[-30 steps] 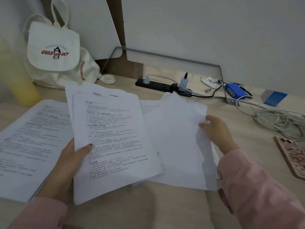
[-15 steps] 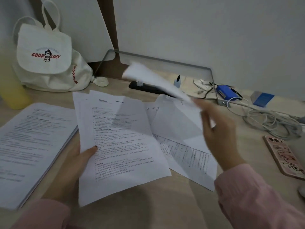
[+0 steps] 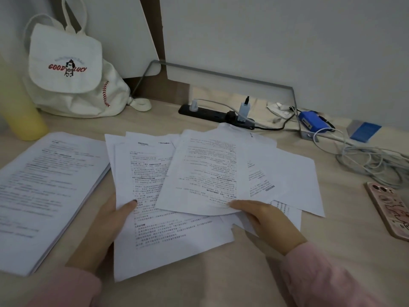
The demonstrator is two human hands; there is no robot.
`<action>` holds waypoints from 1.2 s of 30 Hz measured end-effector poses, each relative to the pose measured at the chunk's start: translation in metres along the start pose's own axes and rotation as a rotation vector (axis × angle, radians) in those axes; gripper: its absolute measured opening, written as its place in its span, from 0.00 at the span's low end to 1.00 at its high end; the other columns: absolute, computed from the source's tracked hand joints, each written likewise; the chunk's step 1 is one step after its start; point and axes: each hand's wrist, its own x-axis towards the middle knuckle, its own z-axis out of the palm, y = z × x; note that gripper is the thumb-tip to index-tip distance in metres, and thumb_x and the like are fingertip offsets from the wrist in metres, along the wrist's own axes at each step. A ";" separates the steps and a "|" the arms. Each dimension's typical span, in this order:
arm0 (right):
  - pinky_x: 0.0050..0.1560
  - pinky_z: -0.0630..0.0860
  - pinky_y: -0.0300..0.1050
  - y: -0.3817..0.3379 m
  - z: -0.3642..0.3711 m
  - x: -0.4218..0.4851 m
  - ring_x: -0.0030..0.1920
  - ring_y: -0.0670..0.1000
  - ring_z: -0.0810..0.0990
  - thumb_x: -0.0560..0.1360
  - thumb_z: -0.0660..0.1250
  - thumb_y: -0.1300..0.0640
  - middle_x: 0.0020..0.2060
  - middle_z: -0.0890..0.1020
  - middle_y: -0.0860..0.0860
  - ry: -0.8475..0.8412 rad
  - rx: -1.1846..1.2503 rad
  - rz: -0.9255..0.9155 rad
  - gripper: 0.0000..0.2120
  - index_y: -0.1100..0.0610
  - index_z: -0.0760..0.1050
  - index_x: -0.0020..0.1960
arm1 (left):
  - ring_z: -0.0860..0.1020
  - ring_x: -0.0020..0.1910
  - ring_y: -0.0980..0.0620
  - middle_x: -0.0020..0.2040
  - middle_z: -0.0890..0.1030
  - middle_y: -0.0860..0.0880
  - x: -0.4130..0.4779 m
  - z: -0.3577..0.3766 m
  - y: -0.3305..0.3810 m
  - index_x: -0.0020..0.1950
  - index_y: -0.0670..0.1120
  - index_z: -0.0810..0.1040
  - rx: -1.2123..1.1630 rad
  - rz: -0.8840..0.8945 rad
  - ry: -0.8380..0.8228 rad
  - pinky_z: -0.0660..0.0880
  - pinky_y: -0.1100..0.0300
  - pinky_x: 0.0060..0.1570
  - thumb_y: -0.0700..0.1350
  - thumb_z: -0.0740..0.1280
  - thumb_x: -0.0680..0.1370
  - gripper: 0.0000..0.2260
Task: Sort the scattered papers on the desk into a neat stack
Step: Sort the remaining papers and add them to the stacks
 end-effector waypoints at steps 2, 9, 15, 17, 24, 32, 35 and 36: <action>0.61 0.74 0.42 0.000 -0.001 0.001 0.57 0.45 0.78 0.70 0.57 0.48 0.58 0.80 0.46 0.024 0.002 0.015 0.22 0.52 0.78 0.61 | 0.76 0.56 0.42 0.61 0.77 0.42 -0.001 0.001 0.000 0.68 0.45 0.70 0.021 0.017 0.004 0.71 0.46 0.60 0.40 0.63 0.78 0.18; 0.55 0.64 0.19 0.008 0.000 0.011 0.52 0.44 0.79 0.74 0.61 0.73 0.49 0.80 0.46 0.258 0.163 0.094 0.15 0.58 0.81 0.48 | 0.78 0.54 0.43 0.56 0.78 0.45 -0.001 -0.001 0.000 0.64 0.48 0.73 0.091 0.071 -0.033 0.72 0.49 0.53 0.41 0.62 0.78 0.14; 0.51 0.76 0.41 0.027 -0.046 0.023 0.48 0.56 0.80 0.78 0.59 0.65 0.42 0.81 0.47 0.569 0.541 0.376 0.12 0.53 0.78 0.46 | 0.78 0.46 0.50 0.50 0.79 0.50 -0.005 0.001 0.001 0.63 0.50 0.72 0.093 0.097 -0.039 0.72 0.59 0.41 0.42 0.61 0.79 0.13; 0.59 0.76 0.44 0.030 -0.060 0.025 0.53 0.54 0.80 0.78 0.58 0.64 0.45 0.81 0.49 0.644 0.829 0.416 0.12 0.53 0.78 0.45 | 0.77 0.44 0.54 0.48 0.79 0.54 -0.004 0.002 0.001 0.62 0.51 0.72 0.091 0.103 -0.042 0.71 0.61 0.39 0.42 0.61 0.79 0.12; 0.57 0.77 0.43 0.035 -0.065 0.022 0.50 0.52 0.81 0.74 0.58 0.70 0.42 0.83 0.51 0.608 1.097 0.387 0.12 0.59 0.76 0.37 | 0.78 0.45 0.51 0.54 0.78 0.47 -0.004 0.002 0.001 0.66 0.50 0.70 0.110 0.096 -0.034 0.73 0.56 0.42 0.43 0.61 0.79 0.15; 0.54 0.74 0.31 0.038 -0.031 0.023 0.48 0.45 0.82 0.71 0.54 0.77 0.37 0.86 0.49 0.300 0.762 0.296 0.20 0.60 0.71 0.27 | 0.78 0.47 0.52 0.54 0.78 0.48 -0.004 0.002 0.002 0.66 0.50 0.71 0.081 0.097 -0.046 0.73 0.59 0.41 0.43 0.61 0.78 0.16; 0.52 0.73 0.29 0.039 -0.017 0.026 0.48 0.43 0.82 0.69 0.52 0.79 0.38 0.85 0.51 0.194 0.714 0.306 0.22 0.59 0.71 0.26 | 0.77 0.46 0.52 0.54 0.78 0.47 -0.003 0.002 0.001 0.65 0.51 0.71 0.079 0.097 -0.028 0.73 0.57 0.42 0.43 0.62 0.78 0.15; 0.52 0.73 0.29 0.039 -0.014 0.028 0.47 0.41 0.82 0.69 0.52 0.80 0.39 0.85 0.52 0.153 0.703 0.305 0.22 0.59 0.72 0.27 | 0.77 0.45 0.52 0.53 0.78 0.47 -0.002 0.003 0.001 0.64 0.51 0.71 0.078 0.093 -0.024 0.72 0.57 0.42 0.42 0.62 0.78 0.14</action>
